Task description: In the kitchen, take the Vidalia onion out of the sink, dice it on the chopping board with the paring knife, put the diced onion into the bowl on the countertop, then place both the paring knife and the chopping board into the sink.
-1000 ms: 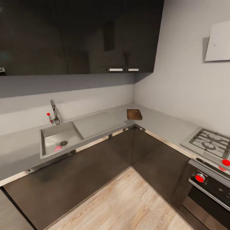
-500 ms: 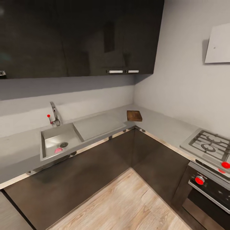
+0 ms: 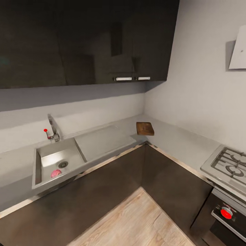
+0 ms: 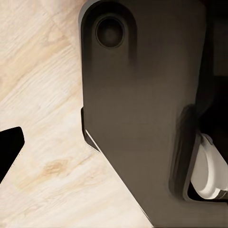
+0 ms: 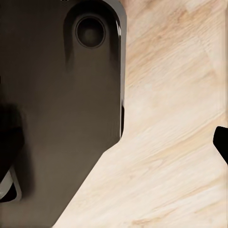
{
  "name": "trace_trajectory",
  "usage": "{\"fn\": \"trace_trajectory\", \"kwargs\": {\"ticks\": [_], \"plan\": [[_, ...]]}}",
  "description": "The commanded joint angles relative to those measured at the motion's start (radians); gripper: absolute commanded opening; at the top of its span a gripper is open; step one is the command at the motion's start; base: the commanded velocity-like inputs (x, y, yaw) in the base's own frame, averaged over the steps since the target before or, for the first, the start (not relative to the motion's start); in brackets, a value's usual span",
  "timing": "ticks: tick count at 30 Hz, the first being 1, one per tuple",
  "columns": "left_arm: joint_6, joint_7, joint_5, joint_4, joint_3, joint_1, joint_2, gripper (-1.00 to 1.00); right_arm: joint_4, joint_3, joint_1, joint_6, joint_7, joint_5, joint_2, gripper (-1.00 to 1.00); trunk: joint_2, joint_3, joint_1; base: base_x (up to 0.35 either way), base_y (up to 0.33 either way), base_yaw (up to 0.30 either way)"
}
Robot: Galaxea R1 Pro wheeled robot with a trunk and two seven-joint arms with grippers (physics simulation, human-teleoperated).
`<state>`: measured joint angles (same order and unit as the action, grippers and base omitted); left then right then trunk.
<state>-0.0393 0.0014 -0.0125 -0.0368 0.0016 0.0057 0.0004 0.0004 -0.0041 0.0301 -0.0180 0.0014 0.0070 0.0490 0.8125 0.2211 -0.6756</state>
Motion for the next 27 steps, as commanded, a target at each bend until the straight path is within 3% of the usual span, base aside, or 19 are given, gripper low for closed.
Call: {"fn": "trace_trajectory", "kwargs": {"ticks": [1,5,9,11,16,27], "plan": [[-0.001,0.0,-0.001,-0.001,0.0,0.0,0.0,1.0,0.0,0.0,0.001,-0.002,0.0,0.001,0.0,1.0,-0.007,-0.002,0.003,0.279,0.0,0.0],[-0.001,0.002,-0.001,0.0,-0.001,0.0,0.005,1.0,0.0,-0.001,0.001,-0.002,0.0,0.001,0.0,1.0,-0.035,-0.015,0.019,0.147,0.0,0.0],[0.0,0.007,-0.001,0.007,-0.001,0.0,0.069,1.0,-0.01,-0.001,0.001,-0.012,0.0,0.001,0.0,1.0,-0.063,-0.027,0.034,0.023,0.0,0.0],[0.001,0.007,-0.001,0.009,-0.001,0.0,0.076,1.0,-0.012,-0.002,0.001,-0.026,0.0,0.001,0.0,1.0,-0.077,-0.034,0.042,0.007,0.0,0.0],[0.011,0.008,-0.001,0.013,-0.001,0.0,0.09,1.0,-0.051,-0.003,0.001,-0.135,0.0,-0.001,0.0,1.0,-0.112,-0.049,0.061,0.002,0.0,0.0],[0.013,0.007,-0.001,0.014,0.0,-0.001,0.096,1.0,-0.491,0.002,0.001,-0.159,-0.006,0.006,0.0,1.0,-0.189,-0.084,0.103,0.0,0.0,0.0]]}}
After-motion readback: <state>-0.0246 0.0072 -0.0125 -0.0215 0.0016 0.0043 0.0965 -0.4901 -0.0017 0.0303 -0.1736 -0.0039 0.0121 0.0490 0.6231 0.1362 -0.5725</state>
